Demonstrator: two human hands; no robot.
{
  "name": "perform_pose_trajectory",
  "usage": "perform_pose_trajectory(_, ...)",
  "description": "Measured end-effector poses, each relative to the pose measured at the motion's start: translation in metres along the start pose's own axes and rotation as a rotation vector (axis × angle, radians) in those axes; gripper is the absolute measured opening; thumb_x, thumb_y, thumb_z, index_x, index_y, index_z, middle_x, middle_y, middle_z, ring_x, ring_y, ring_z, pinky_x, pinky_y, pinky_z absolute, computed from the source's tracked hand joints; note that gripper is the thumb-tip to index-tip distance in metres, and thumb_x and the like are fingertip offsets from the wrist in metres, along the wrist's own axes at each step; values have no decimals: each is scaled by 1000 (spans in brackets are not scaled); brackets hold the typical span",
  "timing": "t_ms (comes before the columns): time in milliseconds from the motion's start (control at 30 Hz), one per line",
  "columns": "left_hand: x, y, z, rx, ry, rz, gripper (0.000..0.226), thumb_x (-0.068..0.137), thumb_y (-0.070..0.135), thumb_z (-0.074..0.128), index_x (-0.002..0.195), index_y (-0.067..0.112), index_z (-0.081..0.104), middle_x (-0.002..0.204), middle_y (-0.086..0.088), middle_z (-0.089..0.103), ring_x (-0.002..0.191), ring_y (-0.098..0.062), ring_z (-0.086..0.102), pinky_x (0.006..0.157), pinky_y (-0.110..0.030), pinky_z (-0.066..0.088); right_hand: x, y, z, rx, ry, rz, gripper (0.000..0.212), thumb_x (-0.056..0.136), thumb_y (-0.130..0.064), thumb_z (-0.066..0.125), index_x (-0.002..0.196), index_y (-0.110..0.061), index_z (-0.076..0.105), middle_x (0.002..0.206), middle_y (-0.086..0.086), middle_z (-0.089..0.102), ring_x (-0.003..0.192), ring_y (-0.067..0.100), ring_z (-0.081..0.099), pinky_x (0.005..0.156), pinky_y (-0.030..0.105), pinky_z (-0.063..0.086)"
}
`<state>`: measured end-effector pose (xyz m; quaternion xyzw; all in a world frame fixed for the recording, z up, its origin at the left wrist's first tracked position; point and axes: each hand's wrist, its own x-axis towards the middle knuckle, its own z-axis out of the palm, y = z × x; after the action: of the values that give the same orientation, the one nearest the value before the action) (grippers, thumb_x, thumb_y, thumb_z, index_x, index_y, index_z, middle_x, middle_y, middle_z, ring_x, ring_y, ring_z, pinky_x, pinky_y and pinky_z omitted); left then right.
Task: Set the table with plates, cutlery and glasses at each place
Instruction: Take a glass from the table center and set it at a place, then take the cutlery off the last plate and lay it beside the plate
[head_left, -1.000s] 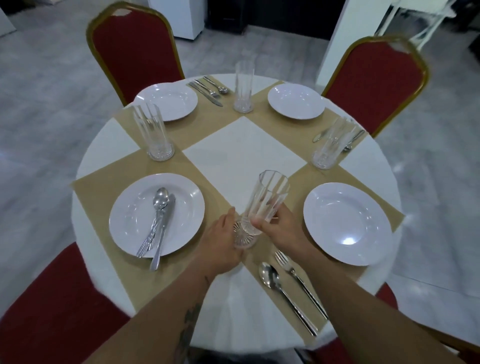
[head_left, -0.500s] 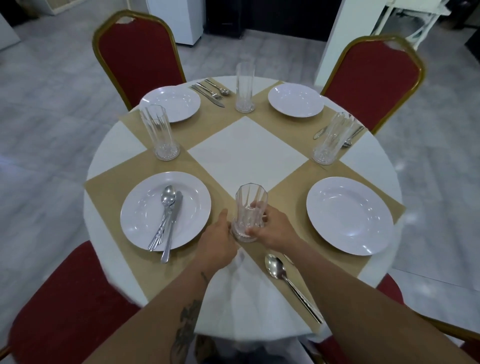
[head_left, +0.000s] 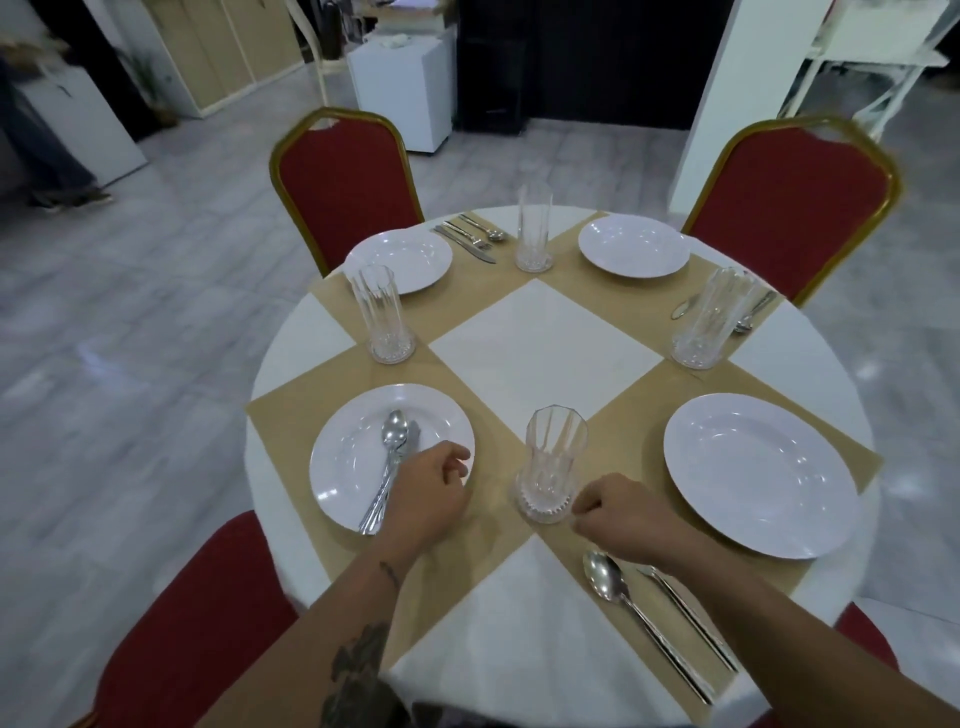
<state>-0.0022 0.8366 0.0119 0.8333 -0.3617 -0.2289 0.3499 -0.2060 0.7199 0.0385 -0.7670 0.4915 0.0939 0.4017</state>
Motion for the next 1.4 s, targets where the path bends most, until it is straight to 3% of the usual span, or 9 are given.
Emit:
perform_pose_trajectory(100, 13, -22, -29, 55, 105, -26, 32, 90, 5, 50, 111, 19, 69, 104, 3, 69, 94, -10, 61, 79, -18, 43, -18, -26, 10, 184, -154, -19, 12, 81, -15, 62, 85, -12, 74, 79, 5, 73, 70, 16, 67, 67, 29, 54)
perform_pose_trajectory(267, 33, -74, -76, 228, 272, -155, 46, 81, 6, 55, 126, 17, 57, 132, -10, 48, 121, -32, 43, 100, -40, 38, -10, -83, 68, 429, -175, 74, 40, 87, -8, 58, 127, -12, 52, 97, 15, 70, 75, 22, 68, 64, 29, 57)
perform_pose_trajectory(367, 45, -98, -95, 145, 156, -243, 67, 77, 5, 58, 141, 16, 40, 136, -16, 38, 123, -39, 41, 103, -45, 39, 22, -101, 106, 637, -39, 192, 50, 80, -12, 53, 128, -14, 42, 91, 13, 62, 67, 26, 58, 56, 33, 50)
perform_pose_trajectory(533, 49, -115, -109, -2, -71, -250, 80, 77, -1, 57, 149, 18, 27, 134, -20, 45, 122, -38, 47, 99, -38, 41, 46, -123, 135, 746, 196, 273, 28, 86, -7, 49, 112, -17, 44, 102, 20, 68, 69, 29, 69, 58, 40, 60)
perform_pose_trajectory(833, 39, -126, -123, 61, -262, -241, 83, 83, 2, 53, 153, 21, 13, 128, -16, 49, 97, -26, 47, 75, -33, 42, 30, -124, 152, 645, 238, 331, 22, 82, 4, 48, 101, -2, 59, 84, 25, 69, 52, 23, 61, 44, 27, 50)
perform_pose_trajectory(1000, 35, -129, -131, 138, -295, -226, 79, 82, 5, 52, 151, 21, 17, 129, -16, 43, 98, -27, 44, 77, -31, 40, 21, -126, 158, 642, 213, 316, 21, 83, 4, 48, 97, -4, 61, 77, 23, 71, 55, 22, 66, 49, 30, 56)
perform_pose_trajectory(1133, 28, -126, -130, 428, -162, -90, 69, 78, 10, 55, 143, 15, 31, 132, -14, 36, 119, -35, 40, 95, -38, 38, 14, -126, 162, 686, 203, 314, 13, 86, 1, 51, 91, -8, 59, 80, 22, 71, 62, 25, 67, 63, 39, 61)
perform_pose_trajectory(1233, 26, -117, -121, 476, -139, 86, 45, 84, 16, 54, 129, 13, 51, 127, -11, 51, 112, -31, 50, 93, -39, 42, 9, -124, 163, 421, 308, 303, 21, 84, -11, 57, 103, -12, 50, 94, 7, 62, 83, 27, 63, 70, 42, 54)
perform_pose_trajectory(1400, 17, -96, -95, 347, -401, -97, 42, 85, 38, 60, 119, 15, 51, 107, -5, 58, 93, -27, 57, 75, -31, 43, 5, -134, 161, 114, 355, 79, 38, 81, -12, 54, 118, -19, 50, 103, 4, 61, 90, 24, 59, 70, 33, 43)
